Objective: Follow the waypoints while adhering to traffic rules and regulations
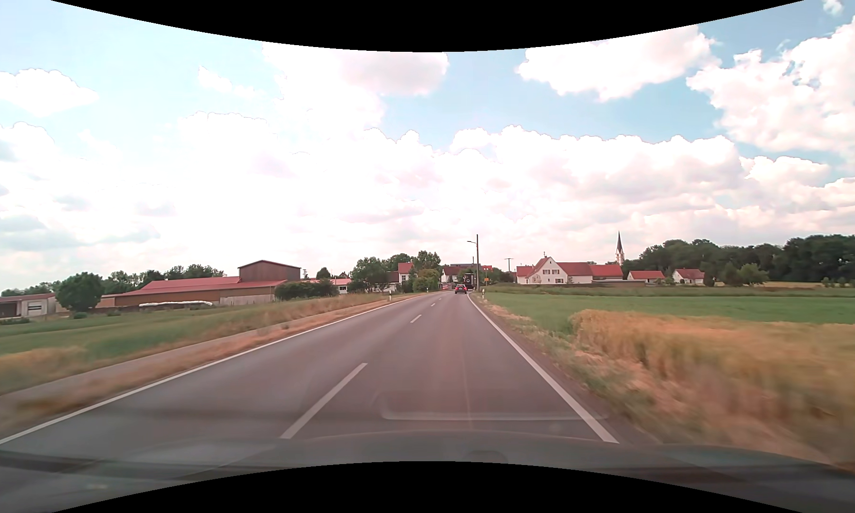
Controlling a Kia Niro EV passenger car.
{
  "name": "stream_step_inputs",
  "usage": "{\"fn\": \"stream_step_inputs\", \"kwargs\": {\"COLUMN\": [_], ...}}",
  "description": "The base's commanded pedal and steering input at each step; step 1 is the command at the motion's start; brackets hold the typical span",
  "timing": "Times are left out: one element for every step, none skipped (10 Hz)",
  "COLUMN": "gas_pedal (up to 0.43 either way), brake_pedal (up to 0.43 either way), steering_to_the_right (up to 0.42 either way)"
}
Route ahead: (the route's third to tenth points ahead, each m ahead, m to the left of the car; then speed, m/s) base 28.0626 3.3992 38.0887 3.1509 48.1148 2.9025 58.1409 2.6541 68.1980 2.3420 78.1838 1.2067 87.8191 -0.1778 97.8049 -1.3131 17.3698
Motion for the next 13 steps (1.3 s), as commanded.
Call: {"fn": "stream_step_inputs", "kwargs": {"gas_pedal": [0.11,0.11,0.11,0.098,0.098,0.087,0.079,0.079,0.079,0.079,0.067,0.067,0.067], "brake_pedal": [0.0,0.0,0.0,0.0,0.0,0.0,0.0,0.0,0.0,0.0,0.0,0.0,0.0], "steering_to_the_right": [0.002,0.003,0.002,0.002,0.002,0.002,0.002,0.002,0.002,0.002,0.002,0.002,0.002]}}
